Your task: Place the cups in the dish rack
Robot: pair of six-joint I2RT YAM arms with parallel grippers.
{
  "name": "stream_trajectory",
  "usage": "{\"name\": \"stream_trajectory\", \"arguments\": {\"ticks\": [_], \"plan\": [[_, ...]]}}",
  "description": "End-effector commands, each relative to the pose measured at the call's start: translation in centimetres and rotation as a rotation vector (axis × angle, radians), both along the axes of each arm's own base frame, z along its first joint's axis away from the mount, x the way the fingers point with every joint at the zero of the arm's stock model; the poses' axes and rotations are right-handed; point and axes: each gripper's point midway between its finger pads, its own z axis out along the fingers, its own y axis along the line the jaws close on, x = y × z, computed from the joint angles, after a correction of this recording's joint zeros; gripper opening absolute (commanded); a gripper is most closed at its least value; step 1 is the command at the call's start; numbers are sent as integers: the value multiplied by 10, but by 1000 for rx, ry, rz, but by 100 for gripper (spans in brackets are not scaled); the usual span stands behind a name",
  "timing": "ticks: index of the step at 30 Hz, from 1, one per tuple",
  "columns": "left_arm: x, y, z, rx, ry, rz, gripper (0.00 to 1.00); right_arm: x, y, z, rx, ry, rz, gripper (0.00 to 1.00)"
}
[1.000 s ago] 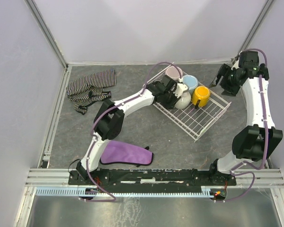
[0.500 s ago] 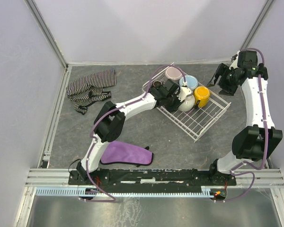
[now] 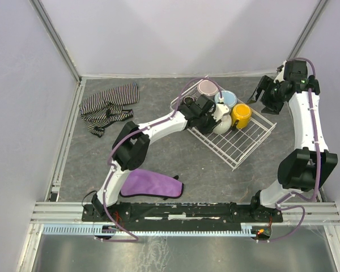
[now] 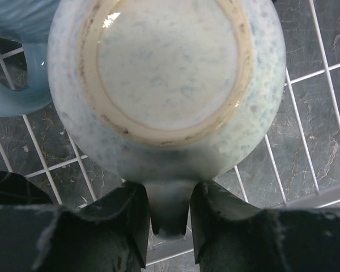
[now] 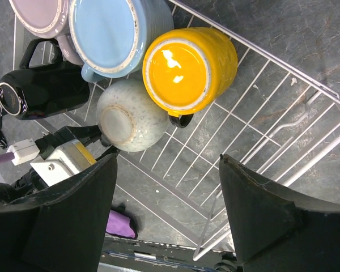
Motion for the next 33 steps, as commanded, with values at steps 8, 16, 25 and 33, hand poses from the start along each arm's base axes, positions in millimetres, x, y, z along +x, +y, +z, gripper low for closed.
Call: {"name": "stream_trajectory", "arguments": {"ticks": [8,16,25,33], "plan": [[-51,30,-28,163,176,-70,53,12,4,21,15,-95,6,82],[-52,26,6,95,144,-65,60,18,8,21,42,-106,14,83],[-47,11,40,18,132,-63,66,21,13,21,63,-110,30,84],[-37,12,67,35,100,-33,71,23,16,22,74,-114,33,84]]}}
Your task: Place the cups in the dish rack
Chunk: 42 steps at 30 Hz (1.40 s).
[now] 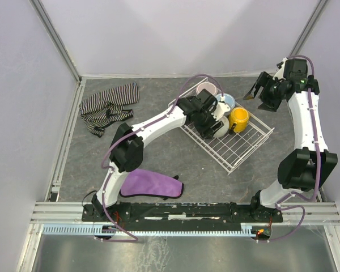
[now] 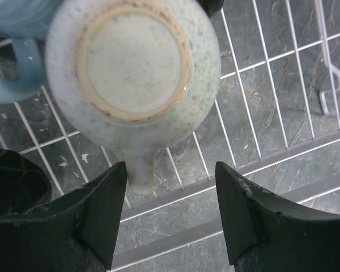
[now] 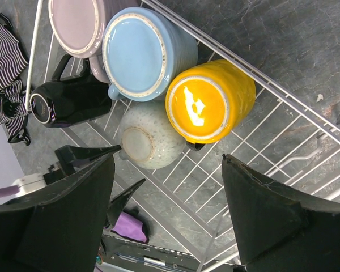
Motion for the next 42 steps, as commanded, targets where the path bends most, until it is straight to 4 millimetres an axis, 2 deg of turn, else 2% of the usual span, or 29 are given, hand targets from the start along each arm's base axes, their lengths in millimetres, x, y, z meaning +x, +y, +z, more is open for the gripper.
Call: {"name": "stream_trajectory", "arguments": {"ticks": [1,6,10,15,21,24,28,32,34,38,42], "plan": [[1,-4,37,-30,-30,13,71,11,3,10,13,-50,10,84],[5,0,54,-25,-46,43,71,12,6,10,17,-50,16,84],[10,20,68,-13,-70,150,71,14,7,14,12,-60,23,84],[21,72,85,11,-101,409,71,22,13,28,-9,-93,50,84],[8,141,121,6,-176,694,72,35,34,46,13,-140,108,84],[-7,174,131,10,-170,813,73,42,45,49,52,-157,128,84],[-35,212,118,50,-103,949,73,46,56,46,94,-160,146,84],[-57,240,110,52,-77,1064,74,46,62,47,109,-163,161,84],[-65,253,98,73,-63,1107,74,46,64,49,116,-166,164,84],[-71,271,83,86,-76,1166,73,44,68,49,117,-166,171,84],[-77,281,65,109,-43,1186,73,40,66,50,107,-166,168,84]]}}
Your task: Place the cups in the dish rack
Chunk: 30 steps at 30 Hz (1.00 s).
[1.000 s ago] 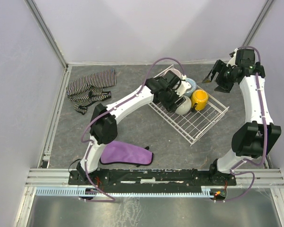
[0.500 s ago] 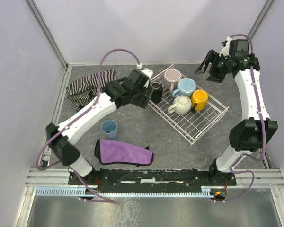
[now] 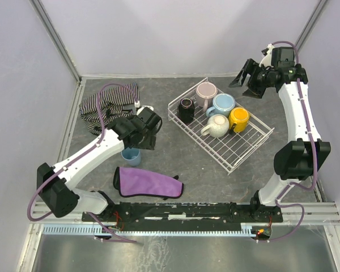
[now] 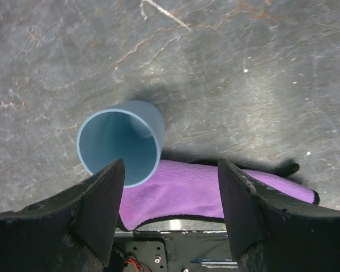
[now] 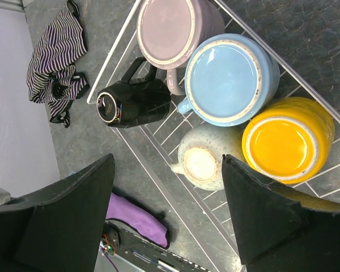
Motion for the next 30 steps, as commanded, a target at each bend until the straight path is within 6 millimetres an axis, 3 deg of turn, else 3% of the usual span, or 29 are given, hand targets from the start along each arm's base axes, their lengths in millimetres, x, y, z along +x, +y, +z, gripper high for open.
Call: {"name": "stream_trajectory", "arguments": {"ticks": [1,12,22,28,30], "plan": [[1,11,-4,-47,-30,102,73,0,4,18,4,-64,13,84],[2,15,-34,-61,-1,111,71,-6,2,19,-11,-66,8,84],[8,8,-66,-59,39,93,67,-9,1,20,-19,-66,4,84],[8,12,-89,-12,68,83,56,-11,-1,24,-27,-75,0,84],[8,15,-96,16,80,85,47,-12,-1,25,-29,-78,-2,84]]}}
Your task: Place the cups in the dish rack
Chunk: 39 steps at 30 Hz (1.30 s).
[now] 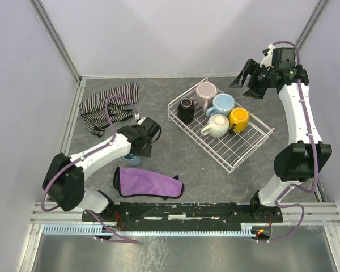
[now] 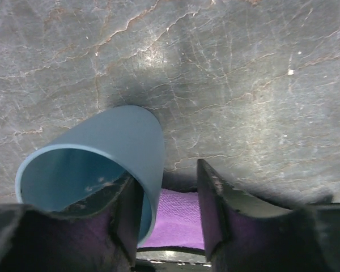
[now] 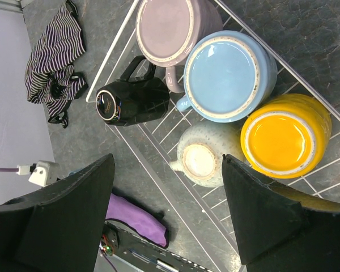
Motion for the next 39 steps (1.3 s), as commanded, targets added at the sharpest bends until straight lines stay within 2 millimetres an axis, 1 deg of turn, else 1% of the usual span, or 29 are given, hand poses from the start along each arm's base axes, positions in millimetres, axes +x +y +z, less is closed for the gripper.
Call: {"name": "stream_trajectory", "arguments": {"ticks": [1,2,5,7,8,9,11,13,15,16,17,18,20,22,23,25,26,27,28,29,30,31,33,36,38,39], "plan": [[9,1,-11,21,-16,-7,41,-7,0,23,-21,-74,4,84],[11,2,-12,27,-18,-7,34,-8,0,23,-21,-73,3,84],[20,-2,-5,5,-41,-24,19,-9,0,25,-18,-77,2,84],[31,-15,10,-52,-64,-54,7,-11,2,24,-10,-76,5,84],[38,-23,21,-87,-81,-70,4,-12,3,23,3,-72,8,84],[44,-34,32,-133,-98,-102,3,-13,7,23,27,-71,16,84],[58,-55,66,-236,-162,-153,3,-17,17,21,89,-60,38,84],[73,-77,104,-386,-240,-217,3,-21,28,21,160,-54,56,84],[89,-90,145,-534,-319,-250,3,-25,40,25,249,-54,70,84],[95,-99,166,-619,-357,-279,3,-25,47,32,320,-63,74,85],[102,-104,186,-685,-399,-299,3,-27,51,33,354,-67,78,85],[108,-110,206,-755,-436,-326,3,-27,59,47,432,-89,84,86],[117,-122,241,-896,-497,-387,3,-32,72,64,545,-109,97,86],[118,-135,272,-1061,-529,-466,3,-39,87,80,657,-109,105,87],[119,-137,283,-1135,-530,-476,3,-43,94,87,707,-105,109,87],[118,-143,310,-1292,-564,-526,3,-52,108,100,787,-100,118,87],[117,-145,319,-1358,-571,-531,3,-57,116,107,818,-94,122,87],[114,-148,329,-1434,-583,-556,3,-61,123,114,849,-99,125,87],[108,-148,346,-1517,-624,-597,3,-65,130,121,880,-106,124,87],[106,-149,349,-1578,-620,-604,3,-67,136,124,915,-103,114,87],[100,-148,359,-1642,-640,-632,3,-69,142,130,948,-108,114,87],[97,-147,363,-1684,-642,-642,3,-70,147,134,975,-105,109,87],[91,-145,373,-1729,-665,-683,3,-68,154,140,1012,-106,88,88],[85,-149,375,-1707,-663,-758,3,-65,163,149,1063,-88,89,90],[81,-151,375,-1686,-658,-801,3,-64,168,150,1059,-79,98,92],[81,-152,373,-1680,-643,-811,3,-62,171,146,1044,-57,92,92]]}}
